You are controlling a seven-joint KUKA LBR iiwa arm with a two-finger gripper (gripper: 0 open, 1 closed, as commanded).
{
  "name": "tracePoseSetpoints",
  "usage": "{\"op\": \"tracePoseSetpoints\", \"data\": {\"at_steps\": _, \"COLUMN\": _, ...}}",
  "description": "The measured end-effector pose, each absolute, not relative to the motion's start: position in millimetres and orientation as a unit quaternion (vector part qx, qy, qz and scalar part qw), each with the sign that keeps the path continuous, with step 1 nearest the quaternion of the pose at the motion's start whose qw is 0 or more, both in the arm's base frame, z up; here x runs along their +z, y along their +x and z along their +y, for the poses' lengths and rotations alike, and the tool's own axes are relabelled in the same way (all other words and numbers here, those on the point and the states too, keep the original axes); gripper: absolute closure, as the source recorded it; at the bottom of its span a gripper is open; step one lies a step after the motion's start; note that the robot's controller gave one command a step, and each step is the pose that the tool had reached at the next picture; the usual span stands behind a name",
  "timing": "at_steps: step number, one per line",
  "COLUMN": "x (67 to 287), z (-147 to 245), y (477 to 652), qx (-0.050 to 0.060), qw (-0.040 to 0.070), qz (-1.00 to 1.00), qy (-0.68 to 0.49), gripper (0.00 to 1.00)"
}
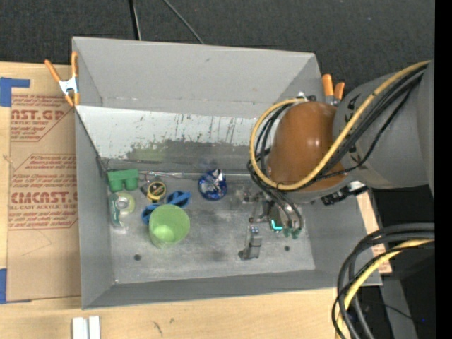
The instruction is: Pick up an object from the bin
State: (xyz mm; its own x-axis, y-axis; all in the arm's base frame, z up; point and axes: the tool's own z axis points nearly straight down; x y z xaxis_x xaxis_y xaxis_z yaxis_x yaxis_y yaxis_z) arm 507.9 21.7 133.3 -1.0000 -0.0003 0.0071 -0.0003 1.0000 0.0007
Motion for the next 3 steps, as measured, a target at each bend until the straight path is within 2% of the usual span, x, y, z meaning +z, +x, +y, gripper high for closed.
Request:
{"op": "tracePoseSetpoints", "data": {"at_steps": 1, "x": 139, "z": 35, "y": 593.4, "qx": -0.001, "qw": -0.004, "qz": -1.0, "qy": -0.006, "gripper": 0.0}}
{"op": "tracePoseSetpoints", "data": {"at_steps": 2, "x": 74, "z": 39, "y": 588.7, "qx": 0.0, "qw": -0.01, "qz": -0.999, "qy": 0.035, "gripper": 0.0}}
{"op": "tracePoseSetpoints", "data": {"at_steps": 3, "x": 76, "z": 40, "y": 589.2, "qx": 0.0, "qw": -0.009, "qz": -0.999, "qy": 0.035, "gripper": 1.0}}
